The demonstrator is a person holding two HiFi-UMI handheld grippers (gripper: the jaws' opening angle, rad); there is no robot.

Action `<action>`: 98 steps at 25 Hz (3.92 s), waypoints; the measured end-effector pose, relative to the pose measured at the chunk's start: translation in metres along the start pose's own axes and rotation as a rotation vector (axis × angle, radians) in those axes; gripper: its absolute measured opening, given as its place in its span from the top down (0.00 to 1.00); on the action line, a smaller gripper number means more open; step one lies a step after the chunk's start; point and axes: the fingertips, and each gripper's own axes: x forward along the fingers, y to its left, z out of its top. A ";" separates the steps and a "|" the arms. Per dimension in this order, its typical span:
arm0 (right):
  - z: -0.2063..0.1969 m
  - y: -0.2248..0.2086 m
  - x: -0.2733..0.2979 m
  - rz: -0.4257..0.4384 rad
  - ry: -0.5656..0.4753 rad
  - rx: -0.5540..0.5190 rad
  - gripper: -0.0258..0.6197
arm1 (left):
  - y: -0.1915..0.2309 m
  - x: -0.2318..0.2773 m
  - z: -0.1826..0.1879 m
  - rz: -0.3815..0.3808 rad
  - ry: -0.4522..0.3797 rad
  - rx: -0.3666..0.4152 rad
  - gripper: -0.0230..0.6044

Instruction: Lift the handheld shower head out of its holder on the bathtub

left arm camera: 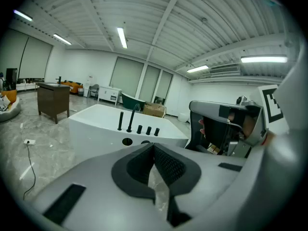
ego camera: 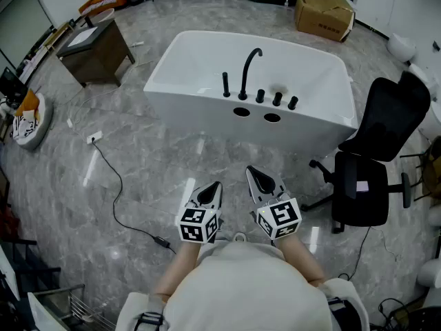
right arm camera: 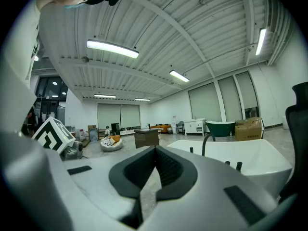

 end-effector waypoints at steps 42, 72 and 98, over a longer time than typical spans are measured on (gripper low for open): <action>-0.002 -0.025 0.040 0.074 0.018 0.044 0.93 | 0.031 0.028 0.013 0.066 -0.030 -0.104 0.93; 0.048 -0.099 0.307 -0.037 0.029 0.026 0.93 | 0.234 0.178 0.151 -0.017 -0.026 -0.079 0.93; -0.020 -0.182 0.396 -0.164 0.166 0.066 0.93 | 0.297 0.242 0.135 0.014 0.063 -0.183 0.93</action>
